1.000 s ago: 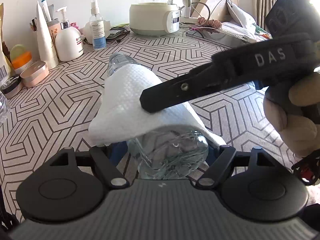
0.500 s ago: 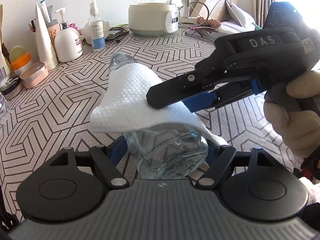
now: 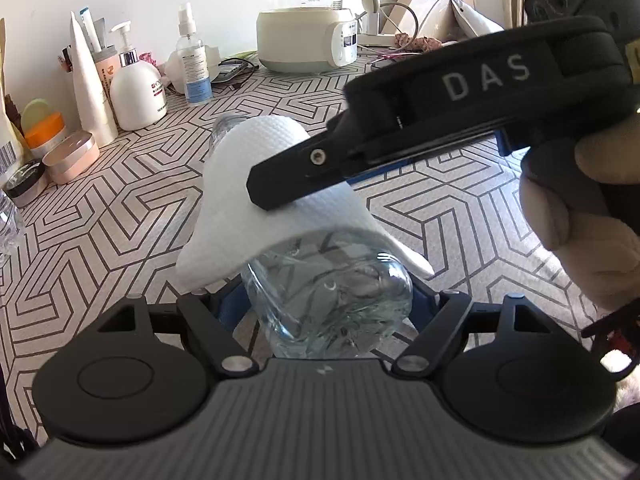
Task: Clean container
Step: 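Rub the towel back and forth over the bottle with the right tool, then slide the towel along the bottle toward its cap with the right tool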
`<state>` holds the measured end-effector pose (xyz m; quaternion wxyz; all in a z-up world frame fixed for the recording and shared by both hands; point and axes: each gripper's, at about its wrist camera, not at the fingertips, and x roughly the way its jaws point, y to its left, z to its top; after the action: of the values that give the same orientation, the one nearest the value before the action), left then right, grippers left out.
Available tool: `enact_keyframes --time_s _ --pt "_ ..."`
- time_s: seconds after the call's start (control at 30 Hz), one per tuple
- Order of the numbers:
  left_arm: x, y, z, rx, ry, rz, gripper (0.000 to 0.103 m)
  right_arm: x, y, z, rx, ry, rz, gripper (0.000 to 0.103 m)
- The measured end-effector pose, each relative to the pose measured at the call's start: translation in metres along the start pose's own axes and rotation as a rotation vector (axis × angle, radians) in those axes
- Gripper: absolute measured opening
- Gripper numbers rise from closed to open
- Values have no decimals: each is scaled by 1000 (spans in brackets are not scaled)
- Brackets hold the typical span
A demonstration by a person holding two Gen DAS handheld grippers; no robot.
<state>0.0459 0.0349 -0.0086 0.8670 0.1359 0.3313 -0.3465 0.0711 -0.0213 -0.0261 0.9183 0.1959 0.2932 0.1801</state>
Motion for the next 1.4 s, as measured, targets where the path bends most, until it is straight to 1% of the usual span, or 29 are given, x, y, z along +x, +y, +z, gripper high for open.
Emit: enact_keyframes --time_s 0.1,0.2,0.33,0.43,0.53,0.6,0.7,0.77,0.8,0.9,0.93,0.97,1.03,1.07,1.2,1.3,1.4 --pt "0 2 0 -7 4 1 78 1 4 0 -49 -11 -10 67" --pt "0 2 1 -11 4 0 78 0 -2 0 -31 -12 13 68" --pt "-4 -1 -3 -13 7 -9 78 -1 -16 -3 48 3 72 66" --pt "-7 -1 -3 -40 9 -25 78 -1 -25 -6 108 18 114 64" --pt "-9 0 -3 -64 6 -42 78 0 -37 -8 195 33 158 62" --pt "-11 2 -4 -87 3 -55 78 0 -46 -10 265 40 190 59" --pt "-14 1 -4 -118 0 -75 78 -2 -52 -14 296 32 212 55" --pt "-14 3 -5 -124 -1 -77 78 -6 -48 -15 274 15 198 49" --pt "-15 4 -5 -124 -1 -77 78 -9 -45 -14 248 1 170 48" --pt "-16 7 -5 -136 -3 -81 78 -17 -28 -12 120 -46 40 47" --pt "-17 8 -5 -140 -4 -82 78 -19 -24 -12 84 -53 2 44" --pt "-17 10 -5 -144 -6 -80 78 -19 -23 -12 76 -51 -11 41" --pt "-16 13 -4 -150 -12 -73 78 -17 -26 -10 90 -43 -9 41" --pt "-17 14 -4 -153 -17 -67 78 -15 -28 -10 103 -39 -4 37" --pt "-14 20 -1 -155 -23 -42 77 -8 -32 -5 134 -30 24 37" --pt "-10 24 0 -166 -7 -30 77 -2 -26 1 108 -22 45 37" --pt "-9 27 1 -178 -5 -35 76 5 -15 9 66 -20 54 37"
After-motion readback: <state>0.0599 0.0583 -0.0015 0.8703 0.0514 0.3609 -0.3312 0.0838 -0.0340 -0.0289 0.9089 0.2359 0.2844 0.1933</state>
